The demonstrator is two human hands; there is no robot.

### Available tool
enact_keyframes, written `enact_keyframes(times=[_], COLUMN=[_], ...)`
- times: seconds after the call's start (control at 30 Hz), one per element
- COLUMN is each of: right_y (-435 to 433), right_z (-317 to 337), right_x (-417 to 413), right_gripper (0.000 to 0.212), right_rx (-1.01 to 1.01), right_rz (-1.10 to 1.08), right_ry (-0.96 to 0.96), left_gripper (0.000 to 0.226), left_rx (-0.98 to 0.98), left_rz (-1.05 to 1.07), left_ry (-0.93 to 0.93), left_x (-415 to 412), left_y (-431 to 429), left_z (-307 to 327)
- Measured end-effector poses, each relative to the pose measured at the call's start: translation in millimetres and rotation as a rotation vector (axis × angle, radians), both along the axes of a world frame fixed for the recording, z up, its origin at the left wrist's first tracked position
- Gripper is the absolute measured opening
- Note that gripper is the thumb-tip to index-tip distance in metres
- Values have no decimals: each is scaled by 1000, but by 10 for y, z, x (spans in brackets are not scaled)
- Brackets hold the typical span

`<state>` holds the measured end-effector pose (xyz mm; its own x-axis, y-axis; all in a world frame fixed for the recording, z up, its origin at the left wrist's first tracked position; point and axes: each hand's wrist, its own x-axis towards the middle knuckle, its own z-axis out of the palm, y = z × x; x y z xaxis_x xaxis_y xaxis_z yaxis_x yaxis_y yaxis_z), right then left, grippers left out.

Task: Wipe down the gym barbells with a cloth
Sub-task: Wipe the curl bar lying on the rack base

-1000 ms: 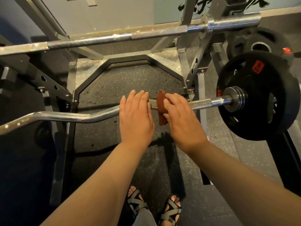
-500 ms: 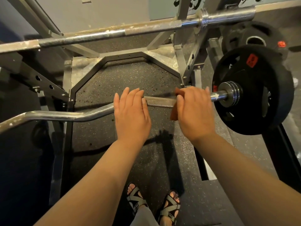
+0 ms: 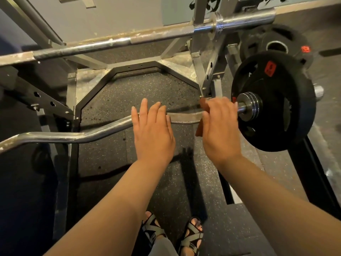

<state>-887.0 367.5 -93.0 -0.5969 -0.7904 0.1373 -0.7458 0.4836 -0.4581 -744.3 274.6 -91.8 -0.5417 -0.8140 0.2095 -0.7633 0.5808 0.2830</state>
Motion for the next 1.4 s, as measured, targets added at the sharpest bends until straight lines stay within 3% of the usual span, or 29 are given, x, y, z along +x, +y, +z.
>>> enact_keyframes(times=[0.13,0.27,0.37,0.5,0.67,0.83,1.13,1.4], right_y=[-137,-96,-13,57,238,-64,53,-57], right_z=[-52,97,128,42,-72,103,-43,20], right_x=[296,-112,-390,-399,-174,-544,-100,-206], right_gripper=[32,25,26,34,53,45,35,17], right_rx=[10,104,128,79,65,173,-57,17], right_rz=[124,344,231,22,53,141,-120,196], right_ry=[26,155,143,-20,52,120,-8,98], left_gripper=[48,49,50,50,49,44,46,47], left_rx=[0,14,24,22,13,7,-7,-1], left_rz=[-44,-45,-63,-63,-49,-44,-36,-50], left_ry=[-7,3,21,28,35,38,25,7], left_x=[-105,-108,-86,-78,-93,-97,-103,-84], left_y=[60,62,51,51,75,63,74,64], left_z=[-27,-27,-9,-22,-23,-45,-67,-62])
